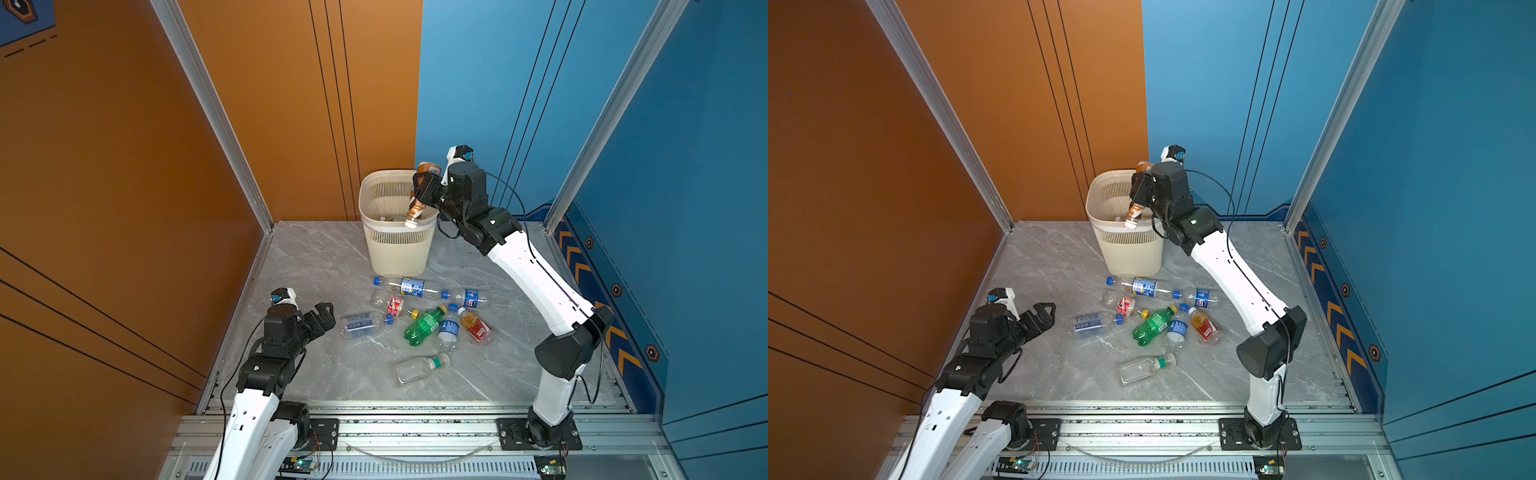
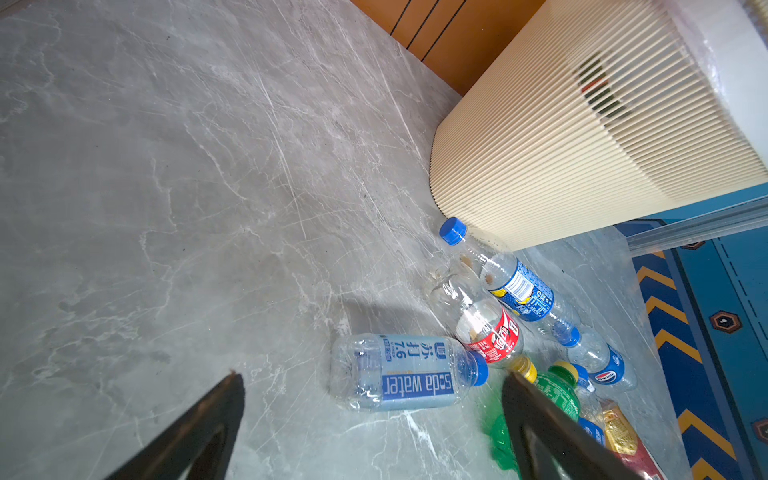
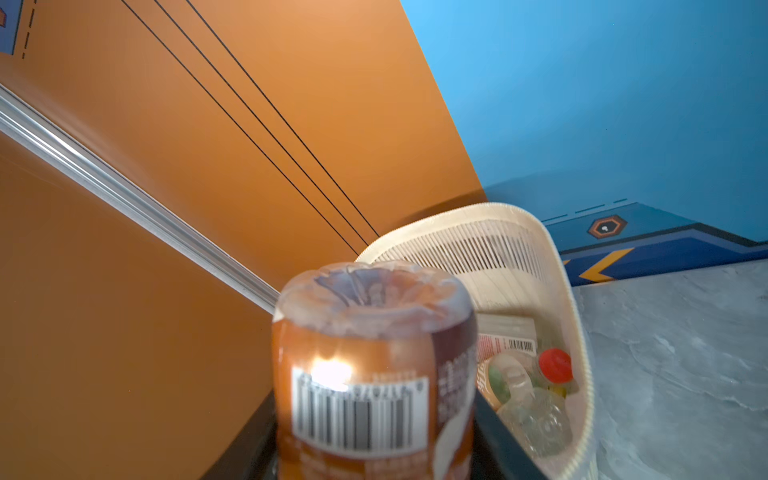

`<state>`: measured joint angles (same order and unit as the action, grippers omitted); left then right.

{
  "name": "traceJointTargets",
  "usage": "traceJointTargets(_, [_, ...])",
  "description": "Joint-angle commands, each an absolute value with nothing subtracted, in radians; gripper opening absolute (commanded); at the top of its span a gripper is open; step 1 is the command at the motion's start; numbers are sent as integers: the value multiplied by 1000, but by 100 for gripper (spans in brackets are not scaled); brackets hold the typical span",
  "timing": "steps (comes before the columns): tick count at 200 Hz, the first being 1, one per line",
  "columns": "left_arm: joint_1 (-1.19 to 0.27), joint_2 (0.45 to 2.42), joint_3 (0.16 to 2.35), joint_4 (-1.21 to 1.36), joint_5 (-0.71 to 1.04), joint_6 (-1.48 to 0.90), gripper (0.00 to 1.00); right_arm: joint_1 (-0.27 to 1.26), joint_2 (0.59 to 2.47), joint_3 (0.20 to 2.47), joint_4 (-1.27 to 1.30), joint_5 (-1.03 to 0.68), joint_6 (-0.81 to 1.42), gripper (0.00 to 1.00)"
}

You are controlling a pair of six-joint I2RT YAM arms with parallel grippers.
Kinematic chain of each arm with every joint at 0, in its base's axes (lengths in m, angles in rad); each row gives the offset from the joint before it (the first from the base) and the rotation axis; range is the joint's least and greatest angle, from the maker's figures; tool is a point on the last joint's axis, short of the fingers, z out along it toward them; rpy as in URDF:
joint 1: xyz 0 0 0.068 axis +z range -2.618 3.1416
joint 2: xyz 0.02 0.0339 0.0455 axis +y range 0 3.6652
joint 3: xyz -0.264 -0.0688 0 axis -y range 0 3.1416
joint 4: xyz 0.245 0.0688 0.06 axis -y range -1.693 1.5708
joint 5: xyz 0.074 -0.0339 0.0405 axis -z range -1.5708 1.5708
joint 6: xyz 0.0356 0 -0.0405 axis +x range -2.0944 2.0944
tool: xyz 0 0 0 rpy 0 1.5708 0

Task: Put the plastic bottles in the bin
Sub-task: 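Carry the orange bottle over the wastebasket and open the right gripper, then withdraw the right arm while the left gripper reaches to the soda water bottle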

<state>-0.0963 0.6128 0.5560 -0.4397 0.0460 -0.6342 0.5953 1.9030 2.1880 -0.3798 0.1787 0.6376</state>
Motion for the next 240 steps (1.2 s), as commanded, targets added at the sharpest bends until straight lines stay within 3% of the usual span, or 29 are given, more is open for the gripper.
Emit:
traceJointTargets(1, [-85,600,543,-465,63,-650,98,581,1978,2302,-367,193,597,56])
traceJointTargets(43, [-83,589,545,-478,67,-659,98,572,2114,2446,-367,228,566,55])
traceJointTargets(142, [-77,586,548,-490,69,-663,98,588,2245,2514,-356,224,554,57])
traceJointTargets(153, [-77,588,548,-490,72,-663,97,593,2243,2514,-364,222,551,64])
traceJointTargets(173, [-75,593,547,-488,75,-663,98,601,2223,2514,-385,228,538,88])
traceJointTargets(186, [-74,598,548,-486,79,-663,98,604,2200,2513,-406,233,532,99])
traceJointTargets(215, [-73,610,547,-481,91,-662,98,610,2106,2460,-443,215,532,100])
traceJointTargets(240, [-73,628,550,-474,114,-652,98,625,1905,2220,-379,202,523,100])
